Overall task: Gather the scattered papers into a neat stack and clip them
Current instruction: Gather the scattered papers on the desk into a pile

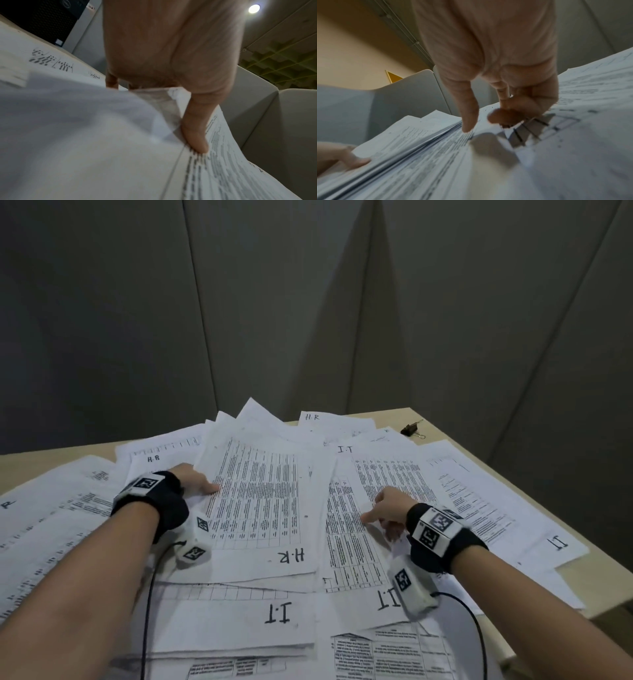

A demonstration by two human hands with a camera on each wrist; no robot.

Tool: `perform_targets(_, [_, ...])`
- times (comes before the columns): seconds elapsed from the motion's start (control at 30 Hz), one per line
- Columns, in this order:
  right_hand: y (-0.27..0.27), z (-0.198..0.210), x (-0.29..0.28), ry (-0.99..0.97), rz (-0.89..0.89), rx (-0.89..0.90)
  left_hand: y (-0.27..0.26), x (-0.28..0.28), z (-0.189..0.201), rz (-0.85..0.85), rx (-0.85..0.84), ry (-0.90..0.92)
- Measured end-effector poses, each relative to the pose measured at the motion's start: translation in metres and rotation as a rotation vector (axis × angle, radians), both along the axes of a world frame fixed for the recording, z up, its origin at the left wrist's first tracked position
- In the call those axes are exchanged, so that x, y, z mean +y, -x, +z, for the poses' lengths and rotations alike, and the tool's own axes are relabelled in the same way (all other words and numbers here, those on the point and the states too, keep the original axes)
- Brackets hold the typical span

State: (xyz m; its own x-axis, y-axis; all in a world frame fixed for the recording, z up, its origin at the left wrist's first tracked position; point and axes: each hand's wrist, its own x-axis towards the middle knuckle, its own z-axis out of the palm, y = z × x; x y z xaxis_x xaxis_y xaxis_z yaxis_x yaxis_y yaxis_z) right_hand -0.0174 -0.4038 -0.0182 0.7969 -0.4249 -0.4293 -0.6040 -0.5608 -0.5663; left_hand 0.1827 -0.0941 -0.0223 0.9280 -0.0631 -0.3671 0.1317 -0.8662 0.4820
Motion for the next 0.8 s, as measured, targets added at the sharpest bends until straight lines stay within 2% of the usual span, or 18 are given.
perform_targets(0.1, [-0.006,-0.002,0.003,0.079,0.015,0.044,-0.001,0.008,-0.003,0.028,-0.046,-0.012])
perform_targets(0.17, [-0.009,-0.002,0.005,0.084,0.035,0.078,-0.002,0.013,-0.006,0.036,-0.014,-0.009])
perform_targets(0.33, [-0.015,-0.003,0.009,-0.011,-0.02,0.028,-0.049,0.031,-0.034,-0.009,0.056,0.192])
perform_targets(0.5, [-0.016,-0.007,-0.003,-0.192,-0.207,-0.089,0.019,0.003,0.024,-0.061,0.062,0.437])
perform_targets(0.57, [-0.017,-0.006,-0.011,-0.211,-0.272,-0.123,0.031,-0.004,0.034,-0.02,0.14,0.639])
perform_targets(0.7, [-0.008,-0.01,-0.032,-0.191,-0.335,-0.155,0.03,-0.015,0.03,0.129,0.292,0.914])
perform_targets(0.8, [0.002,-0.013,-0.038,-0.136,-0.296,-0.119,0.039,-0.031,0.017,0.128,0.301,0.907])
